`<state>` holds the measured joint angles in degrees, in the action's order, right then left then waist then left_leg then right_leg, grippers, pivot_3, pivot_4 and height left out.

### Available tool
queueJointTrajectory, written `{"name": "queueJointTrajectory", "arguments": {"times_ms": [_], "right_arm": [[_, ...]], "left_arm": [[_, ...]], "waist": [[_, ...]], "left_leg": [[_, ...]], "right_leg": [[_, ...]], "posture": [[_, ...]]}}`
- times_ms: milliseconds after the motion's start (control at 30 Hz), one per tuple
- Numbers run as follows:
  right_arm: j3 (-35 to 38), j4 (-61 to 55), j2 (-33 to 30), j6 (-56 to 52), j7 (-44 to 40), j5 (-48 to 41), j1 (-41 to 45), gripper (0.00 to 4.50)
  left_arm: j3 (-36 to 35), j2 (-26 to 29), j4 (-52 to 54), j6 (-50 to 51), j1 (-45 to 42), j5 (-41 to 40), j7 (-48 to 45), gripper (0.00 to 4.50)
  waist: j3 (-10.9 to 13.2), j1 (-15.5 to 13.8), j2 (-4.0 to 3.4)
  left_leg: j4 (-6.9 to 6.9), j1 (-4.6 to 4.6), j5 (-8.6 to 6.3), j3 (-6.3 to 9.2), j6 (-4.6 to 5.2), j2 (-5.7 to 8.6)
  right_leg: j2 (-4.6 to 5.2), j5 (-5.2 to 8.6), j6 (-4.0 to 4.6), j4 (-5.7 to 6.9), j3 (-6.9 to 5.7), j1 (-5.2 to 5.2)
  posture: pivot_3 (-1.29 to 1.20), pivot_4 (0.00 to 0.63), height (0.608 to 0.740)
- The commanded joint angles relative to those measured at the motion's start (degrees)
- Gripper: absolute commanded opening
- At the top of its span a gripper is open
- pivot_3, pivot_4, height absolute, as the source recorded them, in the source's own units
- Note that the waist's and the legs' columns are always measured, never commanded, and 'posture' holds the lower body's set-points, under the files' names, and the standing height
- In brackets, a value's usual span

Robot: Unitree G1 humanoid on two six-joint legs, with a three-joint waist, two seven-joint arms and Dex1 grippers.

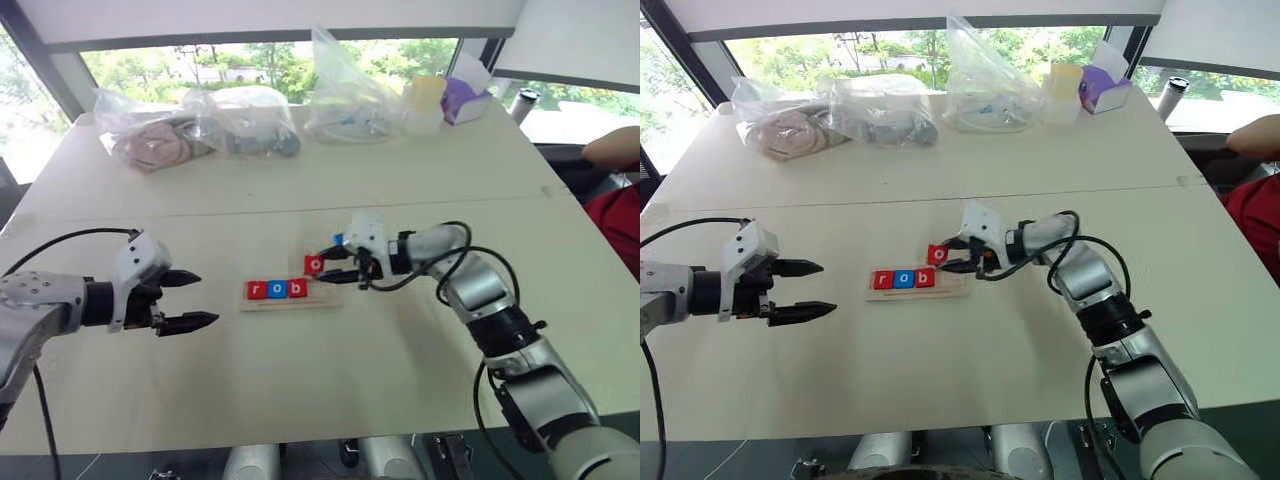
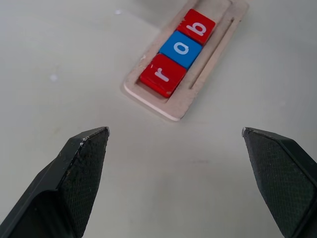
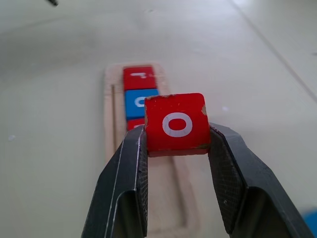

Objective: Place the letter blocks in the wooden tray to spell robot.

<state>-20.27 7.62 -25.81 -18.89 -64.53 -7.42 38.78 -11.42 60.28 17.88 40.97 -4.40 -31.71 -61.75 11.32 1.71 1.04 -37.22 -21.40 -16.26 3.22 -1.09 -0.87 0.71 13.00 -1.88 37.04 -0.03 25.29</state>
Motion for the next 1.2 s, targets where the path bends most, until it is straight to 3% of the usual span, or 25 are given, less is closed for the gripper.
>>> {"name": "queueJointTrajectory", "arguments": {"times_ms": [33, 633, 1200], "right_arm": [[-2.0, 0.2, -0.3, 2.1, -1.0, 2.6, 1.8, 1.13], [-2.1, 4.7, -2.0, 5.8, -4.2, 4.8, 2.5, 1.13], [-3.3, 7.9, 3.2, 7.4, -2.8, 6.3, 2.4, 1.13]], "left_arm": [[-0.1, -0.8, 1.1, -0.4, -0.2, 0.2, 1.0, 4.5], [0.1, -4.0, 3.5, -0.1, 1.8, -0.2, 4.8, 4.5], [0.1, -4.7, 3.1, -0.6, 1.7, 0.1, 6.4, 4.5]], "waist": [[0.0, -0.2, 0.0], [0.0, -0.6, 0.01], [0.0, -0.7, 0.02]], "left_leg": [[0.0, 0.0, 0.0, -0.06, -0.01, 0.02], [0.0, 0.06, 0.09, -0.01, -0.16, -0.03], [0.0, 0.07, 0.12, 0.0, -0.21, -0.03]], "right_leg": [[0.05, 0.0, -0.01, -0.01, 0.02, 0.0], [-0.08, -0.03, 0.04, 0.06, 0.0, 0.0], [-0.07, -0.04, 0.05, 0.09, 0.0, -0.01]], "posture": [[0.0, 0.15, 0.74], [0.0, 0.15, 0.74], [0.0, 0.15, 0.74]]}}
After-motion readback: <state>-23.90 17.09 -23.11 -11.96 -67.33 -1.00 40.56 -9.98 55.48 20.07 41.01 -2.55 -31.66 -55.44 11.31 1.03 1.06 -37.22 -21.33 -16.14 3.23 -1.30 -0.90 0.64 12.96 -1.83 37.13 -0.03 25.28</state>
